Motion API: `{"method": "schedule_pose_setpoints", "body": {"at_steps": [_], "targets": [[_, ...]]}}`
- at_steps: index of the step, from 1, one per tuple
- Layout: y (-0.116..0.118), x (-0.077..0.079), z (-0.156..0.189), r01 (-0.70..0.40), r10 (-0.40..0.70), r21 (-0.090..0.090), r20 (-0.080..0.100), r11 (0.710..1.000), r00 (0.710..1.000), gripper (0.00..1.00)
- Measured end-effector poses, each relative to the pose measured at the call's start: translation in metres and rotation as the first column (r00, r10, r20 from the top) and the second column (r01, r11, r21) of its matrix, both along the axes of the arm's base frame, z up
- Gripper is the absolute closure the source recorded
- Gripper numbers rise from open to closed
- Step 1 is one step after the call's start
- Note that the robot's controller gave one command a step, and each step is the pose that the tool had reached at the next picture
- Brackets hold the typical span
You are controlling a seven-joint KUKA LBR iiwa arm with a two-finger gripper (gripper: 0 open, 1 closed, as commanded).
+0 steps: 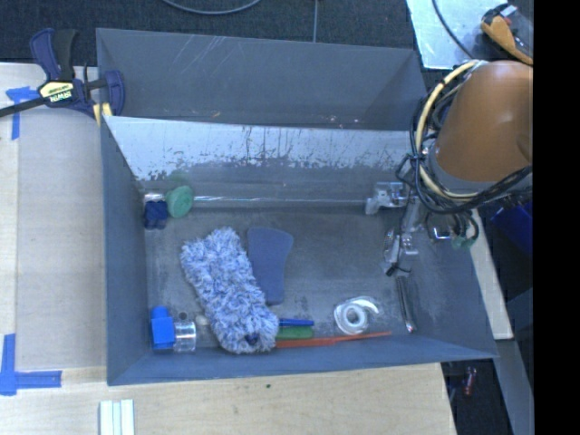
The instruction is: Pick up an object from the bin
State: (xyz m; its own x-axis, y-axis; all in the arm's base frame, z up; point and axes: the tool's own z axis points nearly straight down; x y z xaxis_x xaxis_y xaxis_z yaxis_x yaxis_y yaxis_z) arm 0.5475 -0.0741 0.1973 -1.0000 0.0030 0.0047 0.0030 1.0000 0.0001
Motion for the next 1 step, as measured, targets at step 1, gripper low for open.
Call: {"method": "schedule_pose_setpoints", "body": {"at_steps": [1], "targets": [[0.0005,0.0015,0.0049,-0.003,0.003,-0.001,0.009,1.000,1.000,0.00]]}}
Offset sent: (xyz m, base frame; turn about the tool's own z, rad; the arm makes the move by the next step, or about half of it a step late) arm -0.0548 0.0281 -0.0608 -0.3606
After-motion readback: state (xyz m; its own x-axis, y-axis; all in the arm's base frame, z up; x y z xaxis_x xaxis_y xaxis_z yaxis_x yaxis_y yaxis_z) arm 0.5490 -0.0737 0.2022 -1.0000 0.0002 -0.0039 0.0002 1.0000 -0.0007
